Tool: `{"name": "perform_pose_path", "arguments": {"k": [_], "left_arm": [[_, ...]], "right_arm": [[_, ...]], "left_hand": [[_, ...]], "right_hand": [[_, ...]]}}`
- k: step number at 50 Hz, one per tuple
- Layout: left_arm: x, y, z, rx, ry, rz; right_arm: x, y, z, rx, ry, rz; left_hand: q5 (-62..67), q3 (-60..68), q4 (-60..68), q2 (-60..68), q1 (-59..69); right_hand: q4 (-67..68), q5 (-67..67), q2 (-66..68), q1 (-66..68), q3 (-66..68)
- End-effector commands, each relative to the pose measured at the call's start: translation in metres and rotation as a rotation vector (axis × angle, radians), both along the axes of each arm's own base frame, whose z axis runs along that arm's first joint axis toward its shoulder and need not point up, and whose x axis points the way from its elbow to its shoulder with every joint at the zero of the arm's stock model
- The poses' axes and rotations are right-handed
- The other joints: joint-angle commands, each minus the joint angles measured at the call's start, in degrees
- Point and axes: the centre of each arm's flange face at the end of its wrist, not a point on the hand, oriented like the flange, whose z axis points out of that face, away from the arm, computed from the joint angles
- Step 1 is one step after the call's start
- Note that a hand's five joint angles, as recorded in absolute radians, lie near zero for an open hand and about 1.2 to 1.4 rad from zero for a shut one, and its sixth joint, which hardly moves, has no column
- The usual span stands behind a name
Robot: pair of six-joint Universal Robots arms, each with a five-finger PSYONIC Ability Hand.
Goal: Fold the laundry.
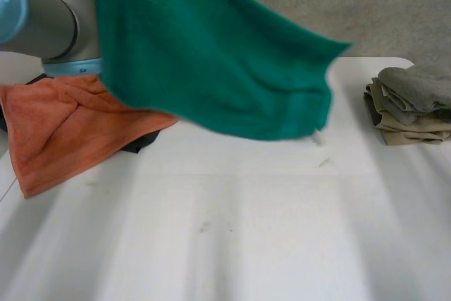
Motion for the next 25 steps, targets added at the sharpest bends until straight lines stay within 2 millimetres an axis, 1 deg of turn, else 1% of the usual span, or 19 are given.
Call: {"name": "perform_pose_path", "arguments": {"k": [1,2,5,6,8,9,11,12,13,16,17,20,21,22,23,24,25], "left_arm": [[0.01,0.014,-0.034,0.128,-0.023,-0.035],[0.011,0.014,-0.05,0.176,-0.04,-0.033],[0.009,0.018,-0.076,0.247,-0.072,-0.042],[0.008,0.021,-0.09,0.288,-0.088,-0.046],[0.008,0.026,-0.101,0.32,-0.1,-0.053],[0.009,0.033,-0.104,0.333,-0.108,-0.06],[0.009,0.041,-0.102,0.335,-0.116,-0.073],[0.009,0.045,-0.101,0.334,-0.121,-0.082],[0.007,0.055,-0.099,0.331,-0.133,-0.107],[0.001,0.069,-0.092,0.312,-0.154,-0.15],[-0.003,0.081,-0.085,0.291,-0.164,-0.181],[-0.006,0.1,-0.071,0.259,-0.171,-0.218],[-0.007,0.112,-0.064,0.243,-0.173,-0.236],[-0.007,0.117,-0.061,0.237,-0.174,-0.242],[-0.007,0.124,-0.055,0.226,-0.17,-0.252],[-0.007,0.135,-0.048,0.209,-0.166,-0.265],[-0.006,0.141,-0.043,0.197,-0.162,-0.273]], "right_arm": [[-0.001,0.006,-0.026,0.124,0.02,0.011],[-0.001,0.006,-0.044,0.201,0.039,0.023],[0.001,0.011,-0.077,0.345,0.073,0.06],[0.003,0.016,-0.102,0.453,0.091,0.087],[0.004,0.023,-0.126,0.554,0.108,0.109],[0.005,0.03,-0.146,0.64,0.116,0.13],[0.008,0.037,-0.161,0.7,0.121,0.143],[0.008,0.039,-0.167,0.722,0.122,0.144],[0.009,0.042,-0.174,0.745,0.121,0.145],[0.009,0.042,-0.178,0.756,0.122,0.147],[0.01,0.041,-0.182,0.767,0.124,0.155],[0.011,0.036,-0.186,0.769,0.126,0.162],[0.012,0.032,-0.187,0.763,0.127,0.168],[0.012,0.028,-0.187,0.759,0.125,0.167],[0.014,0.026,-0.188,0.759,0.122,0.171],[0.021,0.023,-0.192,0.763,0.119,0.189],[0.027,0.023,-0.194,0.765,0.122,0.203]], "left_hand": [[13.77,11.41,10.98,11.15,13.76],[13.77,11.41,10.98,11.15,13.76],[13.77,11.41,10.98,11.15,13.76],[13.77,11.41,10.98,11.15,13.76],[13.77,11.41,10.98,11.15,13.76],[13.77,11.41,10.98,11.15,13.76],[13.77,11.41,10.98,11.15,13.76],[13.77,11.41,10.98,11.15,13.76],[13.77,11.41,10.98,11.15,13.76],[13.77,11.41,10.98,11.15,13.76],[13.77,11.41,10.98,11.15,13.76],[13.77,11.41,10.98,11.15,13.76],[13.77,11.41,10.98,11.15,13.76],[13.77,11.41,10.98,11.15,13.76],[13.77,11.41,10.98,11.15,13.76],[13.77,11.41,10.98,11.15,13.76],[13.77,11.41,10.98,11.15,13.76]], "right_hand": [[11.81,12.61,12.23,22.12,12.09],[11.81,12.61,12.23,22.12,12.09],[11.81,12.61,12.23,22.12,12.09],[11.81,12.61,12.23,22.12,12.09],[10.87,11.67,11.29,21.18,11.15],[-16.28,-15.49,-15.87,-5.98,-16.0],[-47.86,-47.06,-47.45,-37.55,-47.58],[-58.19,-57.39,-57.77,-47.88,-57.91],[-58.19,-57.39,-57.77,-47.88,-57.91],[-58.19,-57.39,-57.77,-47.88,-57.91],[-58.19,-57.39,-57.77,-47.88,-57.91],[-58.19,-57.39,-57.77,-47.88,-57.91],[-58.19,-57.39,-57.77,-47.88,-57.91],[-58.19,-57.39,-57.77,-47.88,-57.91],[-58.19,-57.39,-57.77,-47.88,-57.91],[-58.19,-57.39,-57.77,-47.88,-57.91],[-58.19,-57.39,-57.77,-47.88,-57.91]]}}
